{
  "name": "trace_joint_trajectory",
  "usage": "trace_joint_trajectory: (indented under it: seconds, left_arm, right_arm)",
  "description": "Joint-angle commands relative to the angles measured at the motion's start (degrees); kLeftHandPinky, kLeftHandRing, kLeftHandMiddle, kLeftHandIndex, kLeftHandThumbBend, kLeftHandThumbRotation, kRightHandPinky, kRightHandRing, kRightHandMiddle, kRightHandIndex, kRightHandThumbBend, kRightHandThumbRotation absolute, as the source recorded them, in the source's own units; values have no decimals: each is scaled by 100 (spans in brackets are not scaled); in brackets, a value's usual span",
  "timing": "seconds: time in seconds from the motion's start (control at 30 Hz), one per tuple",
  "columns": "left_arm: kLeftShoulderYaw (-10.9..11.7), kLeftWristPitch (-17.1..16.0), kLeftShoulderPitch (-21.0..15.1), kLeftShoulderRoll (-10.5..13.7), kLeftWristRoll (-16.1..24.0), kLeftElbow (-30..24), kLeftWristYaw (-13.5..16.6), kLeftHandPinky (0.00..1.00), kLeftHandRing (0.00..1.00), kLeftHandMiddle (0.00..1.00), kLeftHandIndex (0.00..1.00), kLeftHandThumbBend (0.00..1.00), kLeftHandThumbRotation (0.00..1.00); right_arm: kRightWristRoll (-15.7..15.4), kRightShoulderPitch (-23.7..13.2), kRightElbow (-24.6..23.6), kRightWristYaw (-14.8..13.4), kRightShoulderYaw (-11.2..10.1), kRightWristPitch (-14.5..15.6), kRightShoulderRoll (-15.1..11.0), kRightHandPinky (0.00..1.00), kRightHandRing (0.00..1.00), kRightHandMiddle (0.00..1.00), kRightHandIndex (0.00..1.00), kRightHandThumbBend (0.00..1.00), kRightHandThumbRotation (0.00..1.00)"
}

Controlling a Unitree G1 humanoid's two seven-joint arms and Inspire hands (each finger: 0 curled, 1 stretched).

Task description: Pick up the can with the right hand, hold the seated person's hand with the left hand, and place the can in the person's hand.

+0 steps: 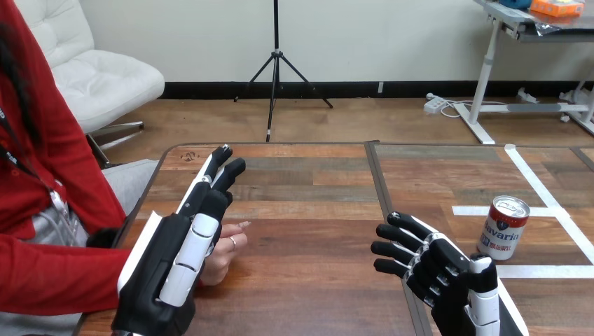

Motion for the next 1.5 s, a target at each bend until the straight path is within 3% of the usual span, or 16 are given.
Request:
trace_joint_trajectory:
  seconds: [0.0, 0.5, 0.7, 0.83, 1.23, 1.47]
  left_arm:
    - [17, -2, -204, 21, -19, -218, 21, 100, 100, 95, 99, 71, 95]
    - [38, -90, -315, 55, 74, -121, -10, 100, 99, 93, 97, 71, 95]
    - [34, -81, -346, 75, 62, -112, -53, 100, 99, 93, 97, 69, 96]
    - [30, -96, -368, 74, 53, -83, -75, 100, 99, 93, 98, 69, 96]
    - [18, -104, -387, 74, 91, -65, -96, 100, 98, 92, 97, 67, 96]
    - [22, -129, -363, 74, 111, -79, -97, 100, 97, 91, 96, 64, 96]
  right_arm:
    - [-23, -251, -13, -4, -45, -195, 21, 76, 79, 82, 82, 89, 100]
    - [-321, -632, 312, -70, -146, -302, -155, 79, 81, 84, 84, 91, 100]
    - [-604, -1066, 669, -180, -310, -419, -338, 81, 83, 85, 85, 92, 100]
    - [-1106, -1443, 984, -460, -470, -657, -537, 81, 83, 85, 86, 93, 100]
    - [-2015, -2476, 1879, -1162, -751, -922, -1195, 79, 84, 86, 86, 93, 100]
    - [-2169, -3026, 2530, -1410, -844, -1157, -1517, 81, 85, 87, 87, 89, 100]
